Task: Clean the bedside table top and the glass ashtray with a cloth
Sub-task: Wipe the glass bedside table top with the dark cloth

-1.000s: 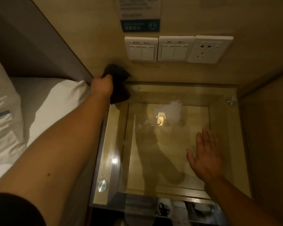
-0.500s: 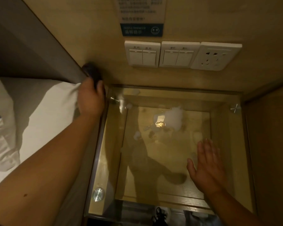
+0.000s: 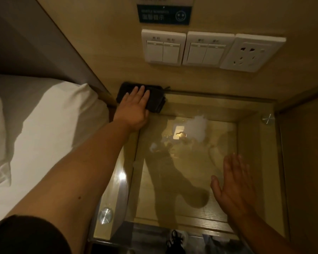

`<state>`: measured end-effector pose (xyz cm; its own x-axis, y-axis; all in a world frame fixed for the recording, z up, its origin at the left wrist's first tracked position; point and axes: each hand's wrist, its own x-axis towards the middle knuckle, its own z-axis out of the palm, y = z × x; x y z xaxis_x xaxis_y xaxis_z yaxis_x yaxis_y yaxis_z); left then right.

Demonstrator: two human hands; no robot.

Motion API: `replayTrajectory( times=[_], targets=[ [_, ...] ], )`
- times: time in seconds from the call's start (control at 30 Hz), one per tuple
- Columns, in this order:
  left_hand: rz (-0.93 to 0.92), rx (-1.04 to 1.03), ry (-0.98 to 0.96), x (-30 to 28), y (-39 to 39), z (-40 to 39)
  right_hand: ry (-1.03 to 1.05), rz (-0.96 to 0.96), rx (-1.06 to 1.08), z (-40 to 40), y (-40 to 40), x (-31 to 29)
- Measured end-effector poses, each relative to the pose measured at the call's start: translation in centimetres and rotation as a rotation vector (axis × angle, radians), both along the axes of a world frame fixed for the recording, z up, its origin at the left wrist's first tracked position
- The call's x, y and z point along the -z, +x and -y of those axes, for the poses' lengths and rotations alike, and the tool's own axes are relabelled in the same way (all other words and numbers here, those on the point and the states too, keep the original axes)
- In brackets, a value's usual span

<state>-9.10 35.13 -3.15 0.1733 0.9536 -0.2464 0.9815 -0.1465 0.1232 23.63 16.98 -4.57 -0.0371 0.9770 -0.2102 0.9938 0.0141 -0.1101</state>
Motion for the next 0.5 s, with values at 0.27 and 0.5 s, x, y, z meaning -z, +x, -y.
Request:
replayTrajectory(
  times=[0.27,0.5],
  targets=[
    [-0.019,0.021,-0.021,-0.2,-0.1,0.9,0.019,0.001,0.001,0.3,-0.2,-0.2],
    [0.005,0.033,-0.024,-0.4,-0.4,6.6,0.022,0.009,-0.014,0.4,0.1,0.4]
  ],
)
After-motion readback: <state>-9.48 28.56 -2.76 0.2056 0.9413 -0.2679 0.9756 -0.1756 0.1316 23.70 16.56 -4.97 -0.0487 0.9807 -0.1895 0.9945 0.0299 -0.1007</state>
